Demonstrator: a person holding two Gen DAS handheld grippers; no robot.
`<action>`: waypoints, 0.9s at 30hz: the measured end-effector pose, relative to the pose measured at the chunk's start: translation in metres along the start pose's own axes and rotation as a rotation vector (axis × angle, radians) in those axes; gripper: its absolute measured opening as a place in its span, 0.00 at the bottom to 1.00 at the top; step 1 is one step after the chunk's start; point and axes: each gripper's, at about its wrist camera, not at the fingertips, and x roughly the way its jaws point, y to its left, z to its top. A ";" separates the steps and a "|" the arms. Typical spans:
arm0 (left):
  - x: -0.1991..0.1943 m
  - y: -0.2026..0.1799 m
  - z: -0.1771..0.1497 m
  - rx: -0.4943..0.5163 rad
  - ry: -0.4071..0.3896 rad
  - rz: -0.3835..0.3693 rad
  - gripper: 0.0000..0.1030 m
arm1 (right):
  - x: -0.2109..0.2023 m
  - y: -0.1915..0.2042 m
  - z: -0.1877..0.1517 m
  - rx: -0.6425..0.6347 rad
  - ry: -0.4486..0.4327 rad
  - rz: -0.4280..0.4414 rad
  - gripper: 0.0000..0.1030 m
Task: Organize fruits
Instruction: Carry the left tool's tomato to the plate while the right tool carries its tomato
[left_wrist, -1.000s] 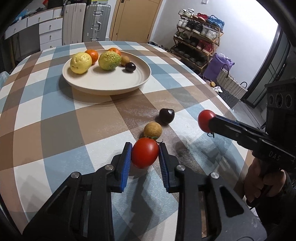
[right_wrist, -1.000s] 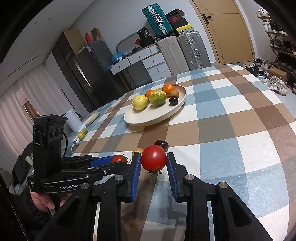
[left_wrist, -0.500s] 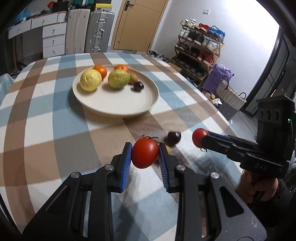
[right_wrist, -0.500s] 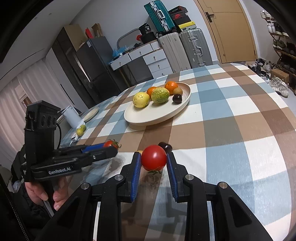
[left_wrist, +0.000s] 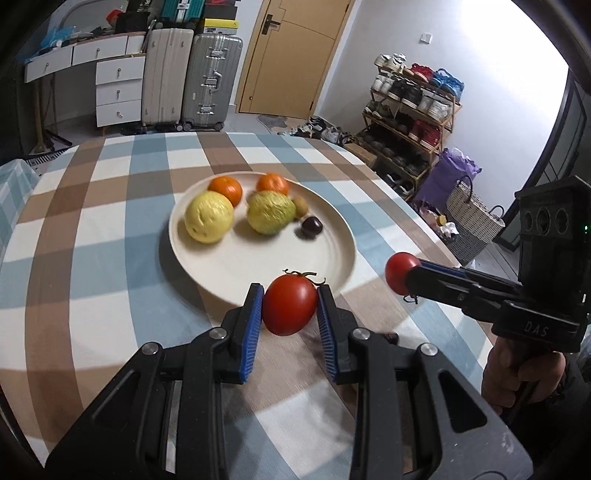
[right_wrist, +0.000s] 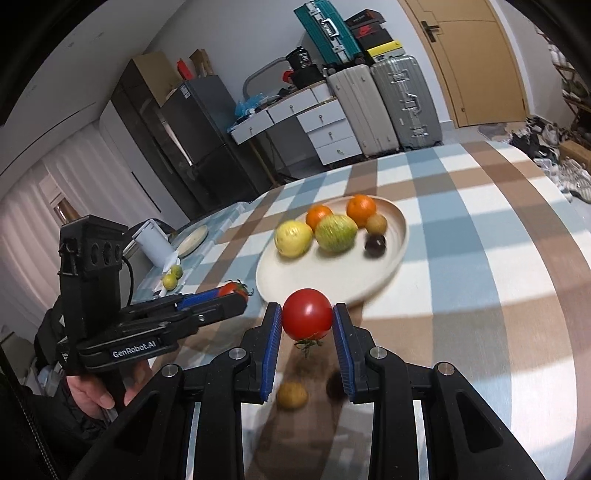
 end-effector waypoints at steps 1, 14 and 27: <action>0.003 0.003 0.004 0.000 0.000 0.000 0.25 | 0.005 0.001 0.005 -0.007 0.004 0.007 0.28; 0.031 0.044 0.029 -0.054 0.000 0.046 0.25 | 0.080 0.004 0.052 0.010 0.088 0.065 0.28; 0.055 0.065 0.025 -0.087 0.017 0.039 0.25 | 0.126 0.004 0.056 -0.002 0.158 0.056 0.28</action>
